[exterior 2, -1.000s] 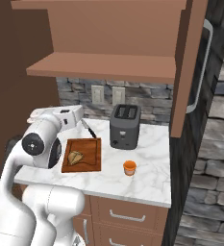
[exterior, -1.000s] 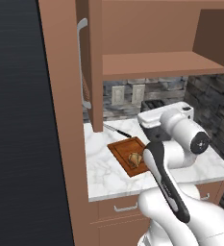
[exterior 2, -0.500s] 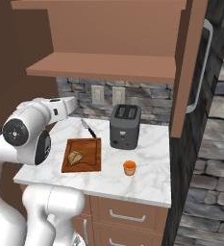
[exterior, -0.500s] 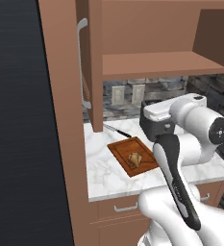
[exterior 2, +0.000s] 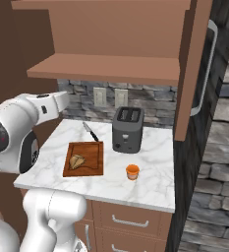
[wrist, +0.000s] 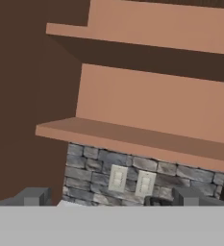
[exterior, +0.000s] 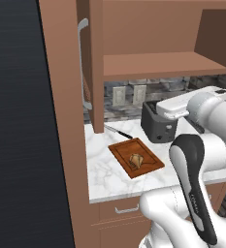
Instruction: Pick the bread, place it on the cutting board, pick the jam, place it on the counter, and close the cabinet.
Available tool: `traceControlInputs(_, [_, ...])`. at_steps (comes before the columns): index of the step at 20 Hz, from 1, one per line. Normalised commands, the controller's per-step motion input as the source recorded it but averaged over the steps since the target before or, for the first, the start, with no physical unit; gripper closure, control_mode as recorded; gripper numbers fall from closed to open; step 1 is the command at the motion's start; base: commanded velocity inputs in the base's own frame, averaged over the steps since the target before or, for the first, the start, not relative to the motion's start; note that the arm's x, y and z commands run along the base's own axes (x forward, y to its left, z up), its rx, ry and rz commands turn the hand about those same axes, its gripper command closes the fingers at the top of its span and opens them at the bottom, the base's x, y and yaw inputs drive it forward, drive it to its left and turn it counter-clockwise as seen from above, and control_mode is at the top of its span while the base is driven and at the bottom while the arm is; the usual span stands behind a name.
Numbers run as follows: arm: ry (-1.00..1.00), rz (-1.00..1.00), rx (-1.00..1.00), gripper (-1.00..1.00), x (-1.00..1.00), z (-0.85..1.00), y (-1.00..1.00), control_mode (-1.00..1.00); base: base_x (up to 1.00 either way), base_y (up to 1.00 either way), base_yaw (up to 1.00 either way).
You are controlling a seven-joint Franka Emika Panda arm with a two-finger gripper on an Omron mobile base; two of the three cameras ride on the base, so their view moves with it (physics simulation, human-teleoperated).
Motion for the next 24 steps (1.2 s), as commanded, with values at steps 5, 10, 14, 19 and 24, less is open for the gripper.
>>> traceControlInputs(5, [-0.12,0.0,0.0,-1.0,-0.46,0.0,0.18,-1.0,0.0,0.0,0.0])
traceControlInputs(10, [-0.14,0.0,0.0,-1.0,-0.35,0.0,0.22,-1.0,0.0,0.0,0.0])
traceControlInputs(14, [-0.14,0.01,-0.01,-1.0,-0.24,-0.02,0.25,-1.0,0.0,0.0,0.0])
traceControlInputs(19, [-0.1,0.04,-0.02,-1.0,-0.05,-0.03,0.31,-1.0,0.0,0.0,0.0])
traceControlInputs(24, [-0.1,0.06,0.0,-1.0,-0.06,-0.07,0.3,-1.0,0.0,0.0,0.0])
